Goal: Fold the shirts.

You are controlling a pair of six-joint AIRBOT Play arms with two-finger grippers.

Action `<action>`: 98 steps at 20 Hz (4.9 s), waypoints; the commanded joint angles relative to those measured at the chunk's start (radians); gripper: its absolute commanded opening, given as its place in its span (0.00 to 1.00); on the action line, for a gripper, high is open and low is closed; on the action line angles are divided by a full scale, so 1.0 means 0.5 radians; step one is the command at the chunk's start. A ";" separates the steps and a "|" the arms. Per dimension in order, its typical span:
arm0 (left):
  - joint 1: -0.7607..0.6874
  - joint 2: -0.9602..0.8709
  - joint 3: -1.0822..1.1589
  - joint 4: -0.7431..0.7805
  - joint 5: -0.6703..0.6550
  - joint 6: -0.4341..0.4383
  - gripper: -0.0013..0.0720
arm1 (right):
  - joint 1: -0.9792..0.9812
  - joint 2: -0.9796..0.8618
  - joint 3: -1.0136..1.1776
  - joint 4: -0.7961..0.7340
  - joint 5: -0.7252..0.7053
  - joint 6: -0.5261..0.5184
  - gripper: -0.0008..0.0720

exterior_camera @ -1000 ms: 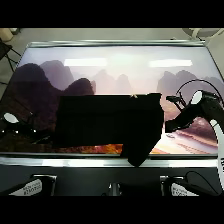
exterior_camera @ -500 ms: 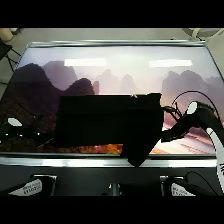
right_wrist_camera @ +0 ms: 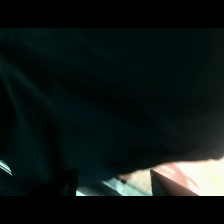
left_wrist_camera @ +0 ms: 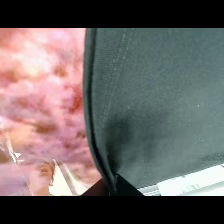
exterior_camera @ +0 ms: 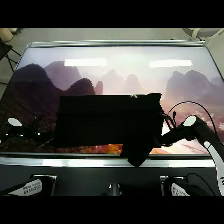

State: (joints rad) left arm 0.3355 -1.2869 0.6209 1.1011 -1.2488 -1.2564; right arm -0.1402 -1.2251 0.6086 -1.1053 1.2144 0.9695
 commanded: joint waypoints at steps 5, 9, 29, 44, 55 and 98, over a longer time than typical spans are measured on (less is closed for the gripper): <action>0.000 0.000 0.002 0.002 0.024 0.009 0.05 | 0.001 0.003 -0.066 0.038 -0.111 0.020 0.03; 0.001 0.165 0.161 -0.062 0.049 0.060 0.05 | 0.001 0.135 0.149 0.038 -0.019 -0.098 0.03; -0.250 -1.091 1.720 -0.354 0.195 -0.344 0.05 | 0.001 -1.170 1.730 0.295 -0.472 0.115 0.03; -0.169 -0.565 2.000 -0.258 0.016 -0.412 0.74 | -0.497 -1.183 1.573 0.417 0.319 -0.108 1.00; -0.723 -0.439 2.000 -0.258 0.074 -0.359 0.66 | -0.109 -1.337 1.624 0.986 -0.131 -0.094 0.07; -0.631 -0.159 2.001 -0.935 0.446 -0.146 0.05 | 0.970 -1.043 1.783 1.007 -0.442 0.243 0.04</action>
State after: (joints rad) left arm -0.0750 -1.4822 1.6215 0.6029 -0.9630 -1.3415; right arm 0.2394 -1.6005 1.4998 -0.7765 1.1618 1.1084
